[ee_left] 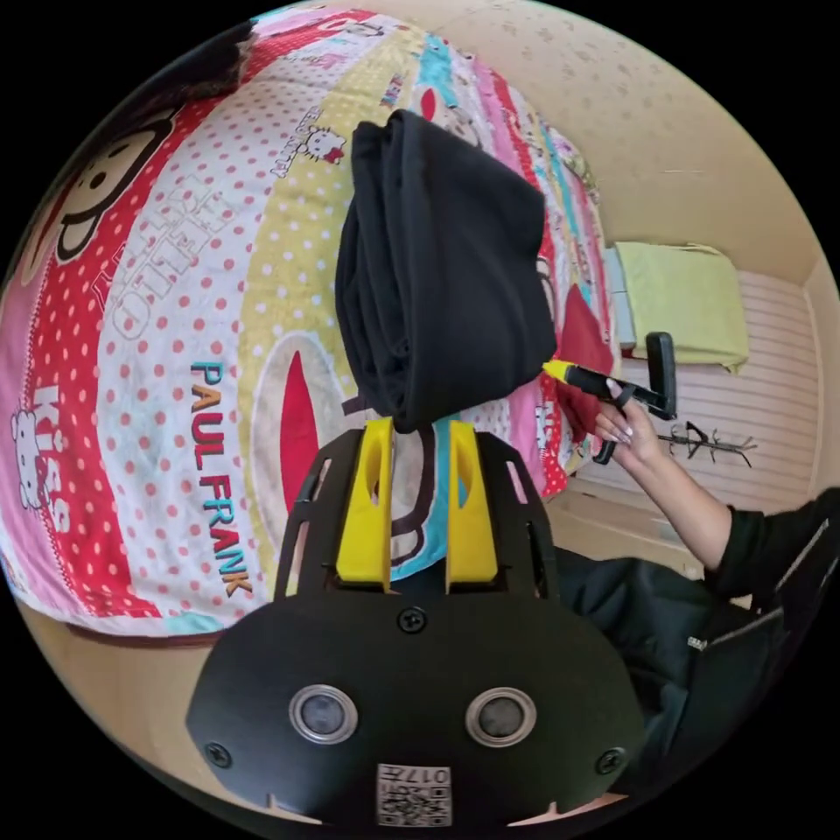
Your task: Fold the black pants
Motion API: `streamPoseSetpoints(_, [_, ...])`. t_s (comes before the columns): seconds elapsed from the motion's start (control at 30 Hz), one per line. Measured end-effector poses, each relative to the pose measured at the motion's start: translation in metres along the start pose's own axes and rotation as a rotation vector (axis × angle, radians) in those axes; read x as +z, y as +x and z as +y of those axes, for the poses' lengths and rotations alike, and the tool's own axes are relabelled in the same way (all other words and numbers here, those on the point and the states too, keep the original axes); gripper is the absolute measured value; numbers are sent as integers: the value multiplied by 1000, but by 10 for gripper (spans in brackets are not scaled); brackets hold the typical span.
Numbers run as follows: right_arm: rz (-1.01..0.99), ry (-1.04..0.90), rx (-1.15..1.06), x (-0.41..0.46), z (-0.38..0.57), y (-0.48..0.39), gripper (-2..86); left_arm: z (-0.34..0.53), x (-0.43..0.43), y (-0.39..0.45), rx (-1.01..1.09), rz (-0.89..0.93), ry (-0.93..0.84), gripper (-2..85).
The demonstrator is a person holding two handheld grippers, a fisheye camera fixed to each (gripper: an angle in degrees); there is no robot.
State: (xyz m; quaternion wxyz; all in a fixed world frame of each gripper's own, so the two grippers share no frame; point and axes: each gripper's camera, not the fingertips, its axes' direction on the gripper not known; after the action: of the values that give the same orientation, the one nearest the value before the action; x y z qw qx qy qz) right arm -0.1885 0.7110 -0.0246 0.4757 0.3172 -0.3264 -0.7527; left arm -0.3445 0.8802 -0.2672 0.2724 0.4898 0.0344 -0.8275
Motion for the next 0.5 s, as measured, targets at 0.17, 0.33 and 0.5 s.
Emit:
streamPoseSetpoints(0.17, [120, -99, -22, 1, -17, -3, 51, -18, -6, 10, -20, -83, -124, 33])
streamPoseSetpoints(0.33, [283, -114, 31, 0, -28, 24, 49, -11, -29, 11, 45, -731, -132, -5])
streamPoseSetpoints(0.5, [83, -40, 12, -24, -17, 53, 72, 3, -51, -21, -2, 87, 58, 31])
